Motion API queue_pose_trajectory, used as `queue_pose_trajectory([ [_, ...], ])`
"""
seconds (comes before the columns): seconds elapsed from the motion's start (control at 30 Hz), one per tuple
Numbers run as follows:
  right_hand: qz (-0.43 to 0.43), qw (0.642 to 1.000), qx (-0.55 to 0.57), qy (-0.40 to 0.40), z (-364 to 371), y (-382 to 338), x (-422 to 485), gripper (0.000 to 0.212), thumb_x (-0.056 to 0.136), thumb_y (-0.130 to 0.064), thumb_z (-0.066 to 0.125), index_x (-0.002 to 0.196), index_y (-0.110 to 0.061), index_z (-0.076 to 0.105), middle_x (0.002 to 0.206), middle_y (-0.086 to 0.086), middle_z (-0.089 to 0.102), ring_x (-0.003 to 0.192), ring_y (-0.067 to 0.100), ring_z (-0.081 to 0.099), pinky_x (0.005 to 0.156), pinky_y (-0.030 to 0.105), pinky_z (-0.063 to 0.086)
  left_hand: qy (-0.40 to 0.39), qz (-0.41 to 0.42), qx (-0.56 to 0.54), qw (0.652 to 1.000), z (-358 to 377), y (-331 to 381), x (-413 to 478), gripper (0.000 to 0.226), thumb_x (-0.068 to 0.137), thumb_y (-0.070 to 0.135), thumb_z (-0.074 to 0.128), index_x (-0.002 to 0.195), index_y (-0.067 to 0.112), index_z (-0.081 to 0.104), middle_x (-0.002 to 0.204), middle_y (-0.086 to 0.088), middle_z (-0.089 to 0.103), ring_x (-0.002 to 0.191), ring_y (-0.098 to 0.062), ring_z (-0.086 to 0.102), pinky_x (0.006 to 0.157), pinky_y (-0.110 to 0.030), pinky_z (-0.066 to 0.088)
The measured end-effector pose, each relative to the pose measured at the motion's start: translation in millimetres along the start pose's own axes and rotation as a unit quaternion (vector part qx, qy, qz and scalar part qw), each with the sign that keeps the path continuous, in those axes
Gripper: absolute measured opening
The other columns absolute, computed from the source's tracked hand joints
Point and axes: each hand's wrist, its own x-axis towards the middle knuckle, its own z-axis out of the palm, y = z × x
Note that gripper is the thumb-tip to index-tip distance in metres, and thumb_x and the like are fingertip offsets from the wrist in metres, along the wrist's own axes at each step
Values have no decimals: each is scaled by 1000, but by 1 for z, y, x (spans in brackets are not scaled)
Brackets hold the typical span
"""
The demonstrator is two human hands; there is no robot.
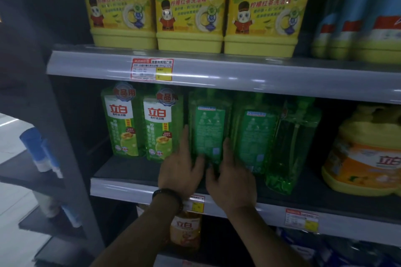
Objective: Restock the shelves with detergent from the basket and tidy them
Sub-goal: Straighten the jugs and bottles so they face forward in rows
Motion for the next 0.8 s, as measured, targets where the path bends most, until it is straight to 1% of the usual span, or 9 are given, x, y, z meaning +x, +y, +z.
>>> queue_pose_trajectory([
  [0.07, -8, 1000, 7, -6, 3, 4, 0, 97, 93, -63, 46, 170, -18, 9, 109, 12, 76, 91, 34, 73, 68, 42, 59, 9, 1, -32, 999, -2, -2, -1, 87, 93, 59, 44, 167, 32, 9, 107, -9, 77, 81, -32, 71, 64, -44, 56],
  [0.17, -7, 999, 27, -30, 2, 9, 2, 107, 86, -76, 40, 167, -28, -12, 97, 5, 78, 89, 28, 74, 70, 40, 60, 59, -5, -93, 994, -6, 0, -6, 70, 92, 58, 50, 156, 31, 35, 118, -3, 77, 88, -25, 76, 70, -41, 61],
  [0.23, -6, 999, 32, -29, 0, 8, 4, 112, 82, -80, 42, 169, -29, -9, 106, 5, 79, 95, 28, 74, 73, 38, 60, 111, -21, -119, 986, -7, 4, -8, 45, 98, 48, 52, 138, 27, 48, 118, -1, 77, 88, -24, 77, 70, -36, 60],
  [0.33, -4, 999, 30, -34, -1, 5, 7, 120, 79, -84, 47, 169, -27, -8, 120, 5, 77, 103, 27, 74, 76, 37, 60, 160, -56, -114, 979, -6, 7, -7, 19, 104, 28, 55, 122, 25, 51, 105, -1, 79, 73, -24, 73, 62, -31, 50],
  [0.47, 3, 998, 16, -61, 0, 5, 8, 127, 77, -90, 47, 167, -27, -16, 106, 2, 79, 92, 25, 75, 70, 36, 61, 166, -53, -90, 981, -4, 6, -4, 23, 104, 23, 58, 126, 23, 54, 105, 1, 78, 63, -24, 70, 57, -31, 50],
  [0.57, 9, 998, 30, -53, 3, 6, 9, 128, 75, -90, 50, 168, -28, -14, 102, 1, 79, 92, 24, 76, 71, 37, 62, 170, -52, -87, 980, -2, 2, -4, 30, 103, 23, 57, 133, 23, 56, 99, -2, 79, 60, -23, 67, 56, -32, 51],
  [0.63, 11, 998, 38, -49, 4, 7, 10, 129, 74, -90, 51, 168, -28, -11, 105, 2, 80, 94, 24, 76, 73, 37, 62, 164, -53, -87, 981, -2, 0, -3, 37, 103, 22, 58, 140, 20, 58, 102, -4, 78, 72, -23, 70, 65, -30, 52],
  [0.7, 10, 998, 48, -47, 5, 8, 11, 129, 73, -89, 52, 169, -28, -8, 112, 2, 79, 100, 24, 75, 75, 37, 62, 142, -41, -76, 986, -2, -2, 0, 44, 103, 28, 56, 146, 17, 59, 116, -6, 75, 98, -25, 71, 80, -30, 52],
  [0.8, 10, 997, 64, -50, 5, 10, 12, 127, 73, -87, 54, 169, -28, -4, 109, 3, 79, 97, 23, 75, 73, 34, 60, 85, -40, -64, 994, -1, -6, 2, 59, 99, 46, 44, 150, 21, 56, 137, -12, 65, 127, -30, 60, 99, -40, 54],
])
